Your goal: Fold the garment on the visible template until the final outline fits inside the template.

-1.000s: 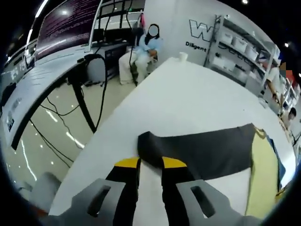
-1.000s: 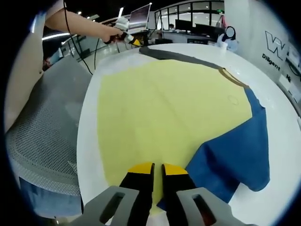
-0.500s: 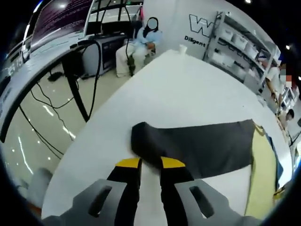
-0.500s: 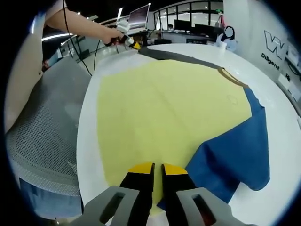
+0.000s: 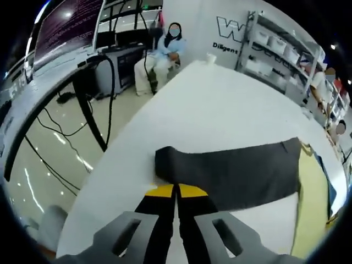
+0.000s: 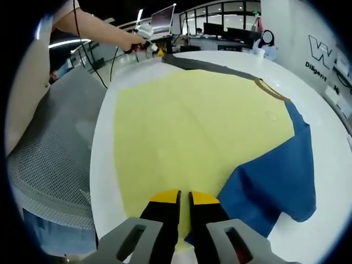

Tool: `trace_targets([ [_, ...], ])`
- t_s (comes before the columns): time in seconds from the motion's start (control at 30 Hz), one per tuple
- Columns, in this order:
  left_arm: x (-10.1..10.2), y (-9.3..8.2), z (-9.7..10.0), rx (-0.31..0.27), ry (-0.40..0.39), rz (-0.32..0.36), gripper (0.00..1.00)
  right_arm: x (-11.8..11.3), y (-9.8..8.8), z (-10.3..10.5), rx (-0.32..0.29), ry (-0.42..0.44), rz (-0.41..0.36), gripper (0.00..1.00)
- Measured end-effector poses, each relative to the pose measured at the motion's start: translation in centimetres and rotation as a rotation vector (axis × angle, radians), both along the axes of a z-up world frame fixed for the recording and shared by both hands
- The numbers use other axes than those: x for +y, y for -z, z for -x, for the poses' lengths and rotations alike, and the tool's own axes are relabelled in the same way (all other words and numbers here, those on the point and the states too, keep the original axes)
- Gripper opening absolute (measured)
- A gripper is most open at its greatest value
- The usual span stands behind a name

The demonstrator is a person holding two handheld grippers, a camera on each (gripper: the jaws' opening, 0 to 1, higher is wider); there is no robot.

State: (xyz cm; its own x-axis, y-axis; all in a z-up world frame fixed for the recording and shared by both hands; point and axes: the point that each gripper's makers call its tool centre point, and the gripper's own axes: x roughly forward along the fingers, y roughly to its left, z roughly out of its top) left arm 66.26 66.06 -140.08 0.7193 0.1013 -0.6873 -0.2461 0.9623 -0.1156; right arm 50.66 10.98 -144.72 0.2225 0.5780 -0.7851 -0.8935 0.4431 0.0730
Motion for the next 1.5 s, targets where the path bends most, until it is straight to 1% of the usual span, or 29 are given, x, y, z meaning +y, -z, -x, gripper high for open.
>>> trace_targets([
  [0.03, 0.1, -0.5, -0.2, -0.013, 0.015, -0.022, 0.0, 0.0, 0.0, 0.0, 0.001, 0.0, 0.0, 0.0],
  [0.1, -0.1, -1.0, -0.3, -0.023, 0.03, -0.038, 0.0, 0.0, 0.0, 0.0, 0.0, -0.003, 0.001, 0.0],
  [0.2, 0.1, -1.7, -0.4, -0.038, 0.03, -0.065, 0.0, 0.0, 0.0, 0.0, 0.0, -0.003, 0.002, 0.0],
  [0.27, 0.0, -1.7, -0.1, -0.004, 0.037, -0.082, 0.0, 0.0, 0.1, 0.0, 0.001, -0.003, 0.002, 0.0],
  [0.3, 0.2, -1.8, 0.1, 0.021, 0.082, -0.155, 0.01, 0.0, 0.1, 0.0, 0.001, -0.003, 0.002, 0.0],
  [0.33, 0.3, -1.9, 0.0, 0.021, 0.099, -0.193, 0.01, 0.0, 0.1, 0.0, 0.0, -0.004, 0.003, 0.0],
  [0.4, 0.7, -1.8, 0.3, 0.049, 0.103, -0.228, 0.01, 0.0, 0.0, 0.0, 0.001, -0.002, 0.001, 0.0],
  [0.47, 0.7, -1.1, 0.5, 0.069, 0.104, -0.214, 0.03, 0.0, 0.0, 0.1, 0.001, -0.003, 0.001, 0.0],
  [0.5, 1.0, -1.1, 0.5, 0.07, 0.096, -0.218, 0.05, 0.1, 0.0, 0.1, 0.002, -0.004, 0.001, 0.0],
  [0.57, 1.1, -0.9, 0.7, 0.071, 0.091, -0.205, 0.09, 0.1, 0.0, 0.1, 0.002, -0.006, 0.003, 0.0],
  [0.7, 1.1, -0.6, 0.9, 0.085, 0.093, -0.198, 0.09, 0.1, 0.0, 0.1, 0.002, -0.007, 0.005, 0.0],
  [0.77, 0.9, -0.4, 0.9, 0.088, 0.1, -0.192, 0.1, 0.1, 0.0, 0.1, 0.002, -0.008, 0.005, 0.0],
  [0.87, 0.4, 0.0, 0.9, 0.091, 0.111, -0.174, 0.16, 0.1, 0.0, 0.1, 0.001, -0.008, 0.005, 0.0],
  [0.97, -0.1, 0.4, 0.8, 0.097, 0.13, -0.169, 0.17, 0.1, 0.0, 0.1, 0.001, -0.006, 0.004, 0.0],
  [1.07, -0.5, 0.9, 0.9, 0.106, 0.141, -0.156, 0.16, 0.1, 0.0, 0.2, 0.002, -0.008, 0.007, 0.0],
  [1.17, -0.7, 0.9, 1.1, 0.107, 0.142, -0.146, 0.16, 0.1, 0.0, 0.3, 0.004, -0.006, 0.004, 0.0],
  [1.3, -2.1, 0.7, 1.2, 0.091, 0.162, -0.12, 0.17, 0.0, 0.0, 0.7, 0.005, -0.008, 0.003, 0.01],
  [1.37, -3.4, 0.4, 0.9, 0.064, 0.162, -0.071, 0.17, 0.0, -0.2, 0.9, 0.002, -0.008, 0.001, 0.01],
  [1.5, -6.3, -0.3, 0.6, 0.026, 0.223, -0.051, 0.17, -0.1, -0.8, 1.0, -0.006, 0.0, -0.006, 0.02],
])
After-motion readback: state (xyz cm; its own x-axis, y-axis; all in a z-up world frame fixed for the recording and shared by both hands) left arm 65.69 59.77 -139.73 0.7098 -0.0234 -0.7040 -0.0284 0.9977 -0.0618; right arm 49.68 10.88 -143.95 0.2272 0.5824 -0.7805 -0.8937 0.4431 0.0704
